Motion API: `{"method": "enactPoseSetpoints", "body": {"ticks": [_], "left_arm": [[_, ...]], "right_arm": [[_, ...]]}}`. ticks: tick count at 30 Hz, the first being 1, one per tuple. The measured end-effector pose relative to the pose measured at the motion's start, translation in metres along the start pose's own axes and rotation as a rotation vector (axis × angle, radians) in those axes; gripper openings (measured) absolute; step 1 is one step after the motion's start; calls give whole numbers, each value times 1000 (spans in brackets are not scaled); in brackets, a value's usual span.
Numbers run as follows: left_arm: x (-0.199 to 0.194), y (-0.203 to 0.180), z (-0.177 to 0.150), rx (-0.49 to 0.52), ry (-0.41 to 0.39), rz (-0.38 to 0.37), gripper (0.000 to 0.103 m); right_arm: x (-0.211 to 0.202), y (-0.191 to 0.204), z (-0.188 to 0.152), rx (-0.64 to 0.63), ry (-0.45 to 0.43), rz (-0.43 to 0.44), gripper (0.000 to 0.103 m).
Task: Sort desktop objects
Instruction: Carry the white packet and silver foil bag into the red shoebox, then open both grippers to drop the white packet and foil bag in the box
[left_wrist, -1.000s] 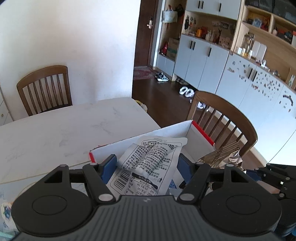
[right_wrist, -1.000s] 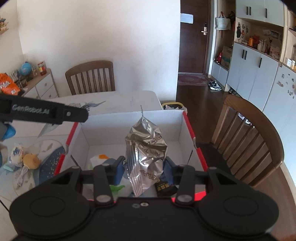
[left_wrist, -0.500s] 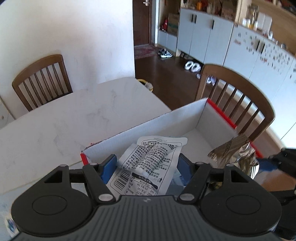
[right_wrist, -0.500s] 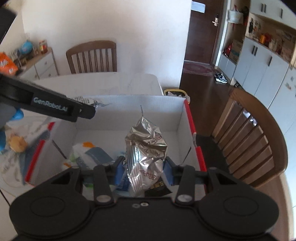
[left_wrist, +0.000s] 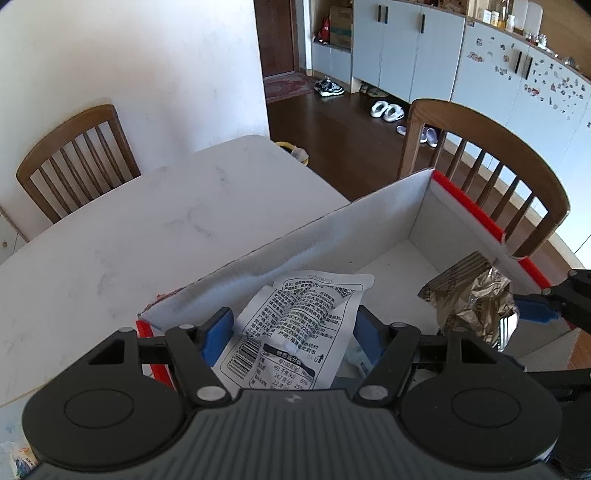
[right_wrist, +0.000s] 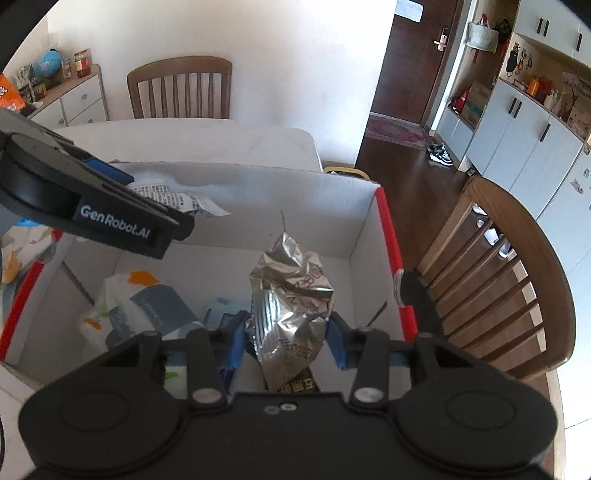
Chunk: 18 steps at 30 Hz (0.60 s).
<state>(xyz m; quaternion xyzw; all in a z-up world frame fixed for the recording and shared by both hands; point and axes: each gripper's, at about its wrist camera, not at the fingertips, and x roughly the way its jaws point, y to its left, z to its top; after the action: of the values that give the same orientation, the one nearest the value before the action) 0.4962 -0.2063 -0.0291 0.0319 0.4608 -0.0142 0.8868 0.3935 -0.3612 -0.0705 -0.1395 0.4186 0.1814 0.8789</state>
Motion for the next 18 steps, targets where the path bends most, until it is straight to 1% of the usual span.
{"method": "enactPoseSetpoints", "body": {"ticks": [4,8,12,18], "left_arm": [[10,1,1,3,22,8,70],[18,-2,1,40,36,19,70],[27,-3,-1,42,63,9,70],[40,-1,-6,41,117,-6,70]], "right_arm": [[9,0,1,-8,14,-8,44],[20,1,2,-24,38,-15,44],[31,3,2,-38,66,-25,44],[36,7,-1,-67,69,-23,45]]}}
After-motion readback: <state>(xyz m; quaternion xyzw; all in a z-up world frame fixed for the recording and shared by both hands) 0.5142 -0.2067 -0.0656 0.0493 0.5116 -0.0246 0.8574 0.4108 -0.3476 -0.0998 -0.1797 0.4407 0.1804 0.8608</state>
